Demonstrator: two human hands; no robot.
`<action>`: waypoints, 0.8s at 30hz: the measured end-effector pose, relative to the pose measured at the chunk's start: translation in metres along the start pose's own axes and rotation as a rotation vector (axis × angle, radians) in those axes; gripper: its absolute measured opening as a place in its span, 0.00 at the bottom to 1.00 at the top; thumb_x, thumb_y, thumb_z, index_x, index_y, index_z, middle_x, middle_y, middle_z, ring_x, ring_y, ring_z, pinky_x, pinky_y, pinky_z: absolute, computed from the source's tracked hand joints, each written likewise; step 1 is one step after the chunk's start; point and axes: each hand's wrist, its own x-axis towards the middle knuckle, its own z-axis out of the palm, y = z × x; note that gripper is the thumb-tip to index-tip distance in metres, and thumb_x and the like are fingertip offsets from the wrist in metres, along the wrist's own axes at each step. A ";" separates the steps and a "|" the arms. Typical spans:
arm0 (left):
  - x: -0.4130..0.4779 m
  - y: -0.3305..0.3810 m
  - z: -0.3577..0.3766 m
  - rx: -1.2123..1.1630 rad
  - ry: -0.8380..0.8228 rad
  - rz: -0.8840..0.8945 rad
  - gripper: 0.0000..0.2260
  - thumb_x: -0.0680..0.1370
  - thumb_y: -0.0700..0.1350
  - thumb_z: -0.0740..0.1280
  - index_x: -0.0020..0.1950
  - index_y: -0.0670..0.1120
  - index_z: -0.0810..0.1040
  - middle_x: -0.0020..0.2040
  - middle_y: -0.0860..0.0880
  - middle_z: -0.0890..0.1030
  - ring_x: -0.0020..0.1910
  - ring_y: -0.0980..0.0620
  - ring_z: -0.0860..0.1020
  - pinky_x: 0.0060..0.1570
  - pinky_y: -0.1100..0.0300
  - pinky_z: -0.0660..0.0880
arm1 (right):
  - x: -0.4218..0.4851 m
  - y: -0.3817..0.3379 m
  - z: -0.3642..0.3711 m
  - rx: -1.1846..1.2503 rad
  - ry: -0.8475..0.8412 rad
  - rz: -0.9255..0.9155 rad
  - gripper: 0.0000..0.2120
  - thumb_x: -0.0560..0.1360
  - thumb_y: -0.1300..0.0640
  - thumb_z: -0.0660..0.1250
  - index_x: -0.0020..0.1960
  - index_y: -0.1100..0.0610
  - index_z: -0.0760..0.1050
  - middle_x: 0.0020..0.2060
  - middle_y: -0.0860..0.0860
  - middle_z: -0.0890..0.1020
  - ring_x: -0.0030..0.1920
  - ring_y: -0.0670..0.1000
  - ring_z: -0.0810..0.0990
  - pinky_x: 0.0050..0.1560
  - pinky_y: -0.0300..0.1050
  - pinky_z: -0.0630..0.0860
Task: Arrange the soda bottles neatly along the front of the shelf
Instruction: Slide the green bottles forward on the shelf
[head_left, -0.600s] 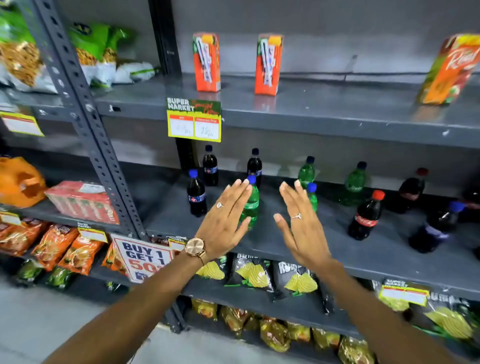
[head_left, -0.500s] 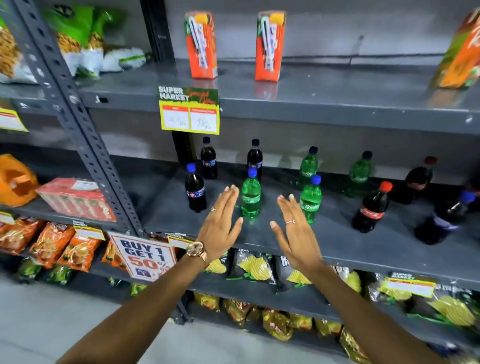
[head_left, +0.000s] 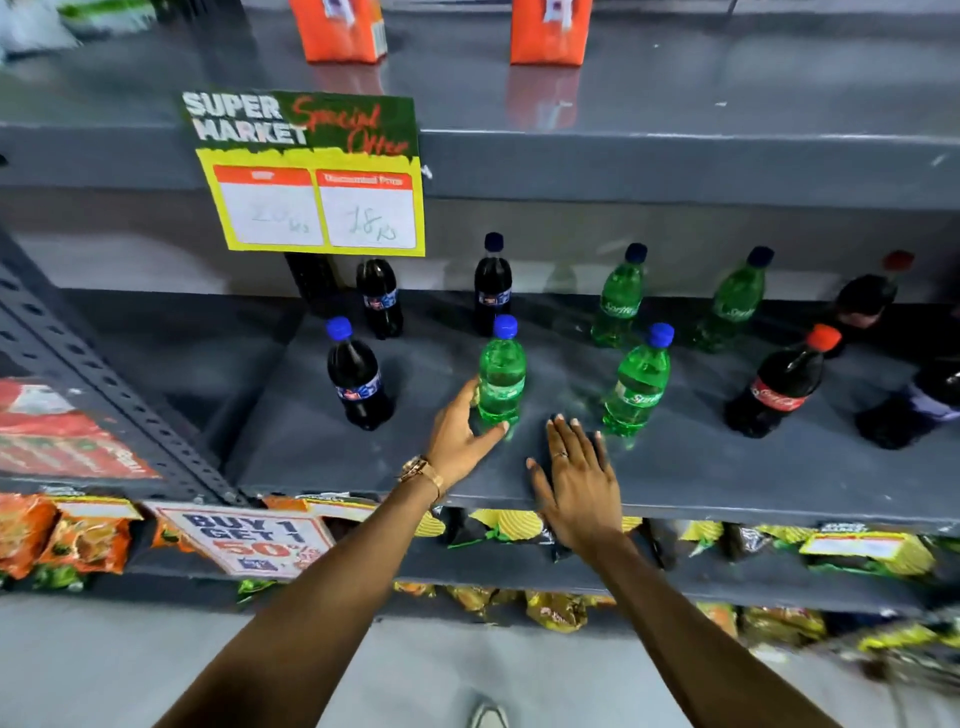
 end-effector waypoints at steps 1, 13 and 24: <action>0.000 -0.001 0.001 -0.008 0.020 -0.003 0.25 0.70 0.42 0.75 0.65 0.43 0.71 0.59 0.44 0.81 0.59 0.48 0.78 0.61 0.49 0.74 | 0.004 -0.002 -0.002 0.075 0.005 0.027 0.31 0.79 0.46 0.55 0.76 0.60 0.57 0.75 0.57 0.64 0.77 0.56 0.58 0.77 0.52 0.49; -0.003 -0.015 -0.002 0.419 0.015 0.032 0.31 0.68 0.52 0.72 0.66 0.43 0.66 0.67 0.41 0.72 0.69 0.40 0.67 0.71 0.50 0.63 | 0.054 -0.050 -0.007 0.804 0.158 0.194 0.27 0.61 0.46 0.80 0.54 0.54 0.74 0.49 0.51 0.80 0.54 0.53 0.78 0.54 0.44 0.75; -0.041 -0.012 0.014 0.856 -0.199 0.198 0.28 0.81 0.53 0.48 0.76 0.40 0.49 0.79 0.41 0.52 0.78 0.46 0.48 0.76 0.53 0.40 | -0.017 0.003 -0.025 0.933 0.268 0.325 0.27 0.65 0.53 0.79 0.60 0.50 0.71 0.51 0.50 0.84 0.52 0.46 0.83 0.54 0.46 0.80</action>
